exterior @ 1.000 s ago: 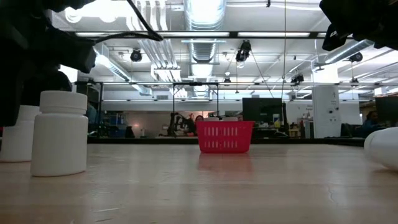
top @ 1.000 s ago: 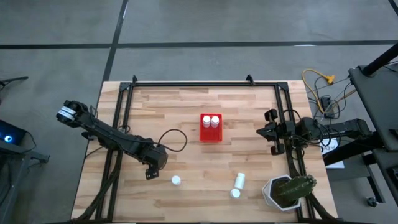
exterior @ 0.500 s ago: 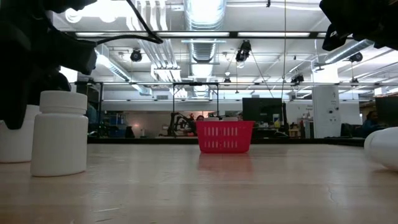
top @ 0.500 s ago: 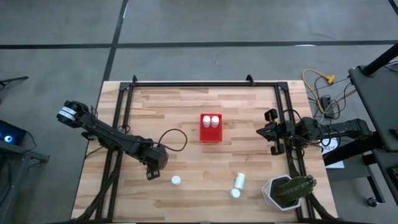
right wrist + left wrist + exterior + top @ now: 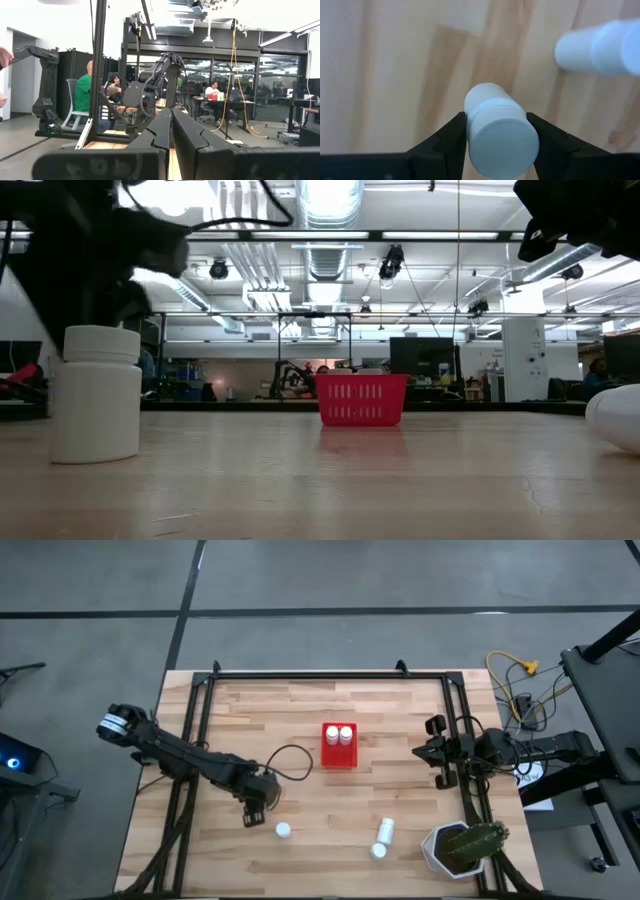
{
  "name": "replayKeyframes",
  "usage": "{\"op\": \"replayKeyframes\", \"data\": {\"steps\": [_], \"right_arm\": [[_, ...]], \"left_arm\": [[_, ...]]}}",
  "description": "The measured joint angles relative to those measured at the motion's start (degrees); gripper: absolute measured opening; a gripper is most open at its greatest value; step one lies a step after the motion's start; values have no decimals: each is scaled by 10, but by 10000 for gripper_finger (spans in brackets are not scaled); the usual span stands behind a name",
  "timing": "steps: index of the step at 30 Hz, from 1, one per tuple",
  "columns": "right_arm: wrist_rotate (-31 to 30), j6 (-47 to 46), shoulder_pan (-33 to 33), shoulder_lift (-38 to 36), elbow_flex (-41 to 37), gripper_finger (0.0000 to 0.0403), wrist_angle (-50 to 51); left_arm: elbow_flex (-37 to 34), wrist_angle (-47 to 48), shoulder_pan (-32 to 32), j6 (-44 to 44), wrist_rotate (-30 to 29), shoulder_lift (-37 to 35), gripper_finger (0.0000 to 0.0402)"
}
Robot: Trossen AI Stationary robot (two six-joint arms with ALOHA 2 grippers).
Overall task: Pick and place pill bottles into a basket
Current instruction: Put the top left white medicine bottle into the red bin
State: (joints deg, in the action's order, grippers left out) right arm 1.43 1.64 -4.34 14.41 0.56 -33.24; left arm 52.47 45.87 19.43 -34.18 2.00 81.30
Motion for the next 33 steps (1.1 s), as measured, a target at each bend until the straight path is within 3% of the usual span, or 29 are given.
{"op": "replayKeyframes", "data": {"steps": [18, 33], "right_arm": [[0, 0, 0, 0, 0, 9, 0], [0, -1, 0, 0, 0, 9, 0]], "left_arm": [[288, 133, -139, 304, -59, 162, 158], [577, 262, -202, 452, -84, 334, 158]]}}
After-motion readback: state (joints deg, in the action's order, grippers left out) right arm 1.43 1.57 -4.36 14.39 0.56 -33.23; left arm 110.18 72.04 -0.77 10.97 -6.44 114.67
